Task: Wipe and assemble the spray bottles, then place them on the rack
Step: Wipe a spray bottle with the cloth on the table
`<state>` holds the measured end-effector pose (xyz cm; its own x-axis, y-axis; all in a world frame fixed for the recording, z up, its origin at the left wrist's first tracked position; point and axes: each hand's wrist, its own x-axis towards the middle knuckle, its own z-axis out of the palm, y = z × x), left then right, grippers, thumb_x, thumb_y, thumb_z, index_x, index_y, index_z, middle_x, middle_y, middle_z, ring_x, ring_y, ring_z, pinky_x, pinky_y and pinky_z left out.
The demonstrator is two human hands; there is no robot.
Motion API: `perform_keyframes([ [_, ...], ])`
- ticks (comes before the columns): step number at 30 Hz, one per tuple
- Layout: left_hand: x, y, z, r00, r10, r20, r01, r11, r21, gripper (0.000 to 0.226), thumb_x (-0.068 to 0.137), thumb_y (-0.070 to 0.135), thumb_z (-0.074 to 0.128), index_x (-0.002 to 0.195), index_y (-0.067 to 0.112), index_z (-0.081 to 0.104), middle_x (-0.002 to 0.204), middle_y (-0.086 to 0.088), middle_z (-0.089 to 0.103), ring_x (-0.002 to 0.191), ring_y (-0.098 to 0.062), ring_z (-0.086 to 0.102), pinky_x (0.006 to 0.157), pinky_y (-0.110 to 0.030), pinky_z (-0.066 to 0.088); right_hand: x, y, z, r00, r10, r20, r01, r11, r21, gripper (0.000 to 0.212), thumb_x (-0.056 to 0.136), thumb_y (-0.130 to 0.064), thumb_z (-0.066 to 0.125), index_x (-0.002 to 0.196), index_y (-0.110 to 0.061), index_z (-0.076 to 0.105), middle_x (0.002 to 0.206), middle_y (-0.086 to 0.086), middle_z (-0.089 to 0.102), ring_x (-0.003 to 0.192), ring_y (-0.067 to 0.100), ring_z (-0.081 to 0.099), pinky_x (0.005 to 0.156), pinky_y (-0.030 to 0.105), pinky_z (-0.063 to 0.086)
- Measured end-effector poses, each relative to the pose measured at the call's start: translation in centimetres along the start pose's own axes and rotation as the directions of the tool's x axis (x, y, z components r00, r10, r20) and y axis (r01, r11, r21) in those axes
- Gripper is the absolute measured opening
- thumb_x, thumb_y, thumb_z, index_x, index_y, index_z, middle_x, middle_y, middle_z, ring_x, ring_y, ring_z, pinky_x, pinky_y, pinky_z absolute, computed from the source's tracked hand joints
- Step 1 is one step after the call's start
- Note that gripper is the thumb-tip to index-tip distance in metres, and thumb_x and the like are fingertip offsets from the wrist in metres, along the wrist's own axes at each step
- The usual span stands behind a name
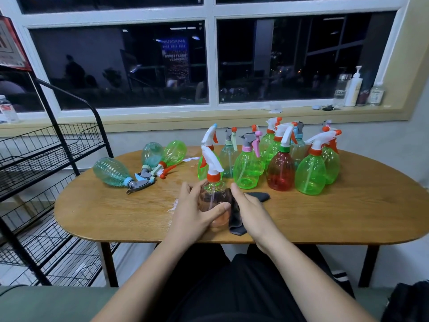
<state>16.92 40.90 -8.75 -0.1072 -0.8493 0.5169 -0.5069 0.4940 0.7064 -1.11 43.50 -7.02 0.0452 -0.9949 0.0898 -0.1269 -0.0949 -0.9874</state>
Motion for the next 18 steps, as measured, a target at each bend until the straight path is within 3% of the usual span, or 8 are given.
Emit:
perform_keyframes([
  [2, -0.1, 0.1, 0.0, 1.000, 0.006, -0.011, -0.006, 1.000, -0.007, 0.084, 0.076, 0.064, 0.085, 0.149, 0.036, 0.054, 0.112, 0.005, 0.045, 0.107, -0.002, 0.057, 0.091, -0.006, 0.040, -0.5, -1.2, 0.1, 0.999, -0.043, -0.030, 0.045, 0.997, 0.061, 0.049, 0.103, -0.072, 0.045, 0.115, -0.040, 0.080, 0.117, -0.013, 0.079, 0.118, 0.010, 0.071, 0.112, 0.044, 0.050],
  [4, -0.1, 0.1, 0.0, 0.999, 0.025, -0.032, -0.025, 1.000, -0.018, 0.082, 0.078, 0.054, 0.088, 0.150, 0.036, 0.052, 0.114, 0.007, 0.050, 0.109, -0.001, 0.058, 0.091, -0.008, 0.041, -1.0, -2.1, 0.2, 0.990, -0.137, -0.046, 0.141, 0.985, 0.097, 0.034, 0.111, -0.050, 0.046, 0.109, -0.043, 0.079, 0.114, -0.021, 0.078, 0.117, 0.000, 0.069, 0.107, 0.028, 0.050],
  [7, -0.2, 0.1, 0.0, 0.998, 0.015, -0.057, -0.017, 0.999, -0.039, 0.081, 0.080, 0.047, 0.090, 0.150, 0.034, 0.052, 0.122, 0.013, 0.061, 0.118, -0.002, 0.060, 0.090, -0.008, 0.044, -1.0, -1.7, 0.3, 0.978, -0.204, -0.044, 0.207, 0.971, 0.115, 0.029, 0.113, -0.041, 0.046, 0.127, -0.041, 0.071, 0.121, -0.034, 0.072, 0.124, -0.013, 0.060, 0.101, 0.010, 0.043],
  [10, -0.2, 0.1, 0.0, 0.998, -0.035, -0.052, 0.030, 0.995, -0.093, 0.075, 0.085, 0.038, 0.088, 0.150, 0.031, 0.050, 0.134, 0.015, 0.066, 0.122, 0.005, 0.061, 0.091, -0.004, 0.044, -0.4, -0.4, 0.4, 0.994, -0.101, -0.042, 0.104, 0.993, 0.054, 0.024, 0.110, -0.050, 0.048, 0.128, -0.047, 0.065, 0.115, -0.043, 0.066, 0.134, -0.007, 0.054, 0.102, 0.013, 0.039],
  [12, -0.3, 0.2, 0.0, 0.998, -0.047, -0.043, 0.043, 0.996, -0.084, 0.071, 0.090, 0.033, 0.083, 0.151, 0.031, 0.048, 0.137, 0.016, 0.066, 0.121, 0.011, 0.060, 0.093, -0.002, 0.041, -0.2, 0.1, 0.2, 0.999, -0.037, -0.021, 0.037, 0.999, -0.025, 0.024, 0.107, -0.058, 0.049, 0.120, -0.048, 0.068, 0.113, -0.037, 0.068, 0.130, -0.002, 0.058, 0.101, 0.019, 0.043],
  [14, -0.3, 0.4, 0.0, 0.998, -0.049, -0.036, 0.046, 0.996, -0.074, 0.069, 0.091, 0.031, 0.081, 0.152, 0.030, 0.047, 0.137, 0.017, 0.065, 0.119, 0.015, 0.059, 0.093, -0.001, 0.041, 0.0, -0.2, 0.0, 1.000, -0.025, -0.007, 0.025, 1.000, 0.001, 0.030, 0.104, -0.062, 0.053, 0.117, -0.044, 0.073, 0.119, -0.029, 0.072, 0.124, -0.005, 0.062, 0.111, 0.029, 0.046],
  [16, -0.2, 0.5, 0.0, 0.999, -0.041, -0.032, 0.037, 0.995, -0.091, 0.068, 0.090, 0.033, 0.082, 0.150, 0.029, 0.050, 0.138, 0.017, 0.064, 0.123, 0.011, 0.058, 0.096, -0.006, 0.044, -0.3, -0.9, 0.2, 0.997, -0.079, -0.010, 0.080, 0.995, 0.065, 0.045, 0.098, -0.067, 0.058, 0.130, -0.038, 0.073, 0.131, -0.024, 0.071, 0.129, -0.003, 0.061, 0.118, 0.037, 0.043],
  [18, 0.0, 0.3, 0.0, 0.999, 0.003, -0.036, -0.005, 0.998, -0.060, 0.068, 0.088, 0.041, 0.084, 0.147, 0.031, 0.053, 0.138, 0.016, 0.059, 0.128, 0.002, 0.056, 0.104, -0.015, 0.045, -0.5, -1.4, 0.2, 0.989, -0.148, -0.017, 0.149, 0.985, 0.082, 0.059, 0.098, -0.065, 0.060, 0.146, -0.031, 0.064, 0.143, -0.020, 0.066, 0.137, -0.002, 0.056, 0.119, 0.033, 0.040],
])
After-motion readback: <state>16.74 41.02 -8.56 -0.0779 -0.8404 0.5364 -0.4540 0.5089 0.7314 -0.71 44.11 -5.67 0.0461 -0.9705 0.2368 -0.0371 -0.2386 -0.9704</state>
